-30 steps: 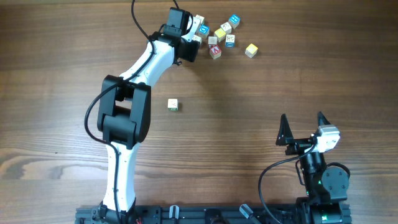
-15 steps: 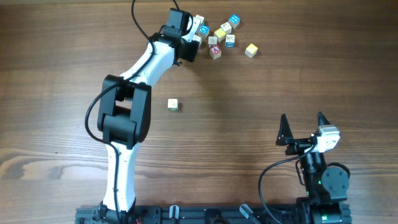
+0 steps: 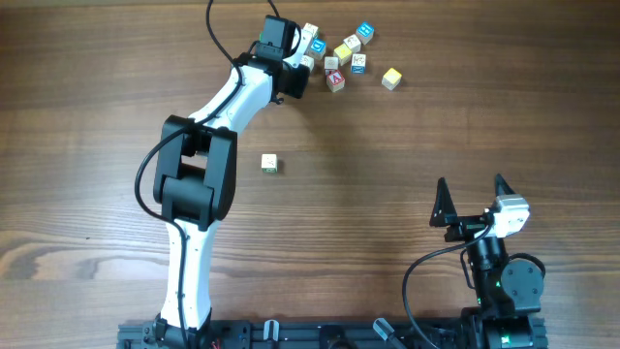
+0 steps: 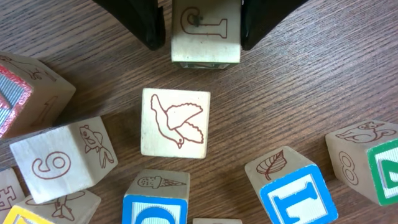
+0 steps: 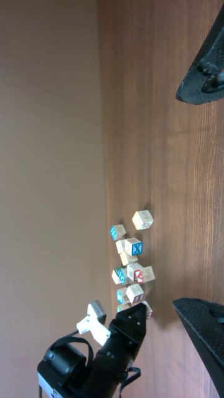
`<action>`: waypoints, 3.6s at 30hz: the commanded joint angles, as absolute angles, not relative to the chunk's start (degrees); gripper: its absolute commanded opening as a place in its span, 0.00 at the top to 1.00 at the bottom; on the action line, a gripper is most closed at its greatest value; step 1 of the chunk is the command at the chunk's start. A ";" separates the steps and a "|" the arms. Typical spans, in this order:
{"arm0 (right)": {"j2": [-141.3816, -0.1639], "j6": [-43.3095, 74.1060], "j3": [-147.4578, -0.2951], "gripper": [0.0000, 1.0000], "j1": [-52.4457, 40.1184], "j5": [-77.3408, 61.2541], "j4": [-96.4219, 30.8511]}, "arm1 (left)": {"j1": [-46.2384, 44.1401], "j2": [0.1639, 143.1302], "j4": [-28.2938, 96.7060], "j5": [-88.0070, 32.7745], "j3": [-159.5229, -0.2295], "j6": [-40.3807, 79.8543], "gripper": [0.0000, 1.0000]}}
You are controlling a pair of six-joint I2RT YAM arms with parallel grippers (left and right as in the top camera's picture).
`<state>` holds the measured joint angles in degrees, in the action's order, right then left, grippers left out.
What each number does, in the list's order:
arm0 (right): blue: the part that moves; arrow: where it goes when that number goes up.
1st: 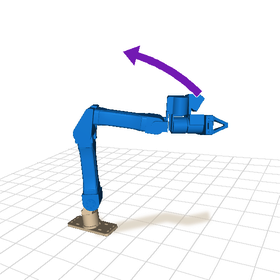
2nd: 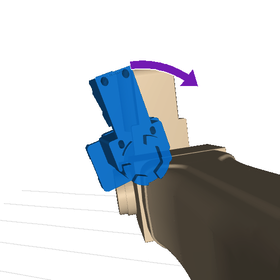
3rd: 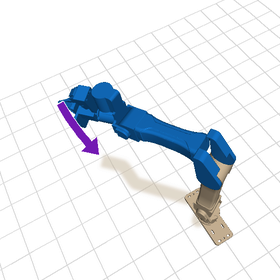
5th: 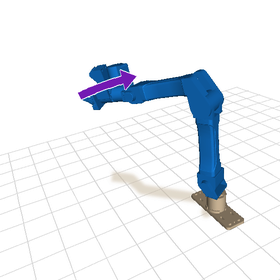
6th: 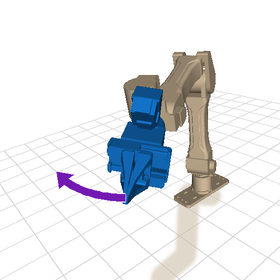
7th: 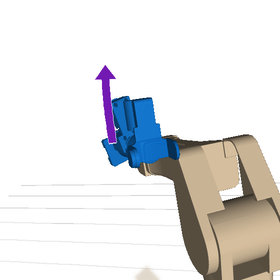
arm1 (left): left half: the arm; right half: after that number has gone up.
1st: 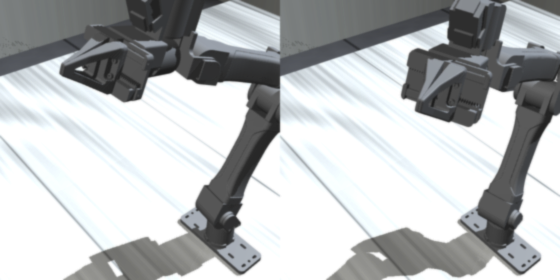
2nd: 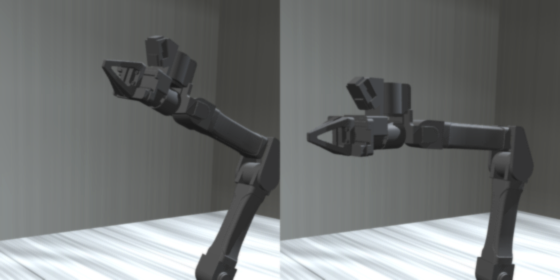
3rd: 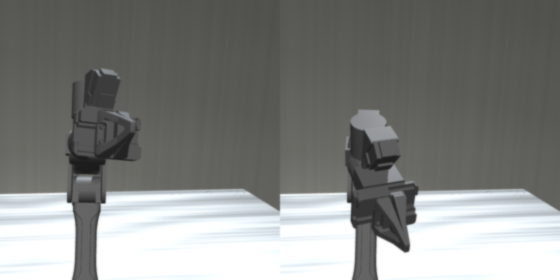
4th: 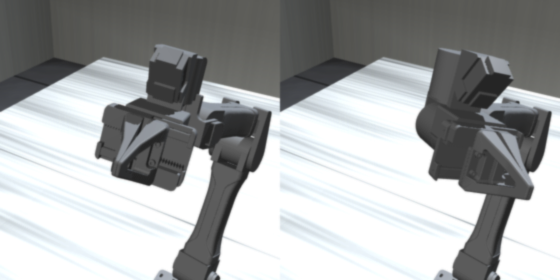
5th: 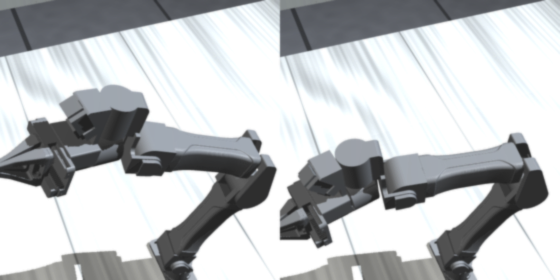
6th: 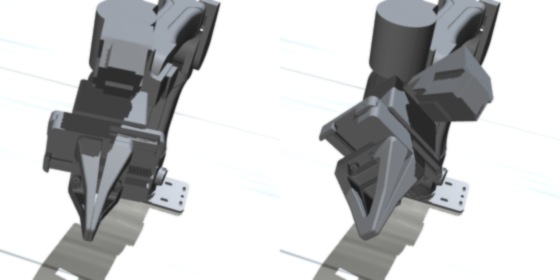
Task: Form a horizontal line
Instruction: 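Lift the D block and carry it toward the placed S block, then hold the D block beside the S block, aligning it to the right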
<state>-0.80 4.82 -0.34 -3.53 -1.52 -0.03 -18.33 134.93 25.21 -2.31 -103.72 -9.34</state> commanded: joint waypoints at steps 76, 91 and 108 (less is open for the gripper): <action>-0.64 4.51 -0.30 0.00 -3.36 -2.48 0.14 | -32.10 110.43 48.60 1.87 -81.52 34.46 0.92; -0.64 4.51 -0.30 0.00 -3.36 -2.48 0.12 | -32.10 110.48 48.14 3.14 -81.52 34.81 0.90; -0.64 4.49 -0.30 0.00 -3.36 -2.48 0.14 | -32.14 110.48 48.36 4.40 -80.34 34.81 0.89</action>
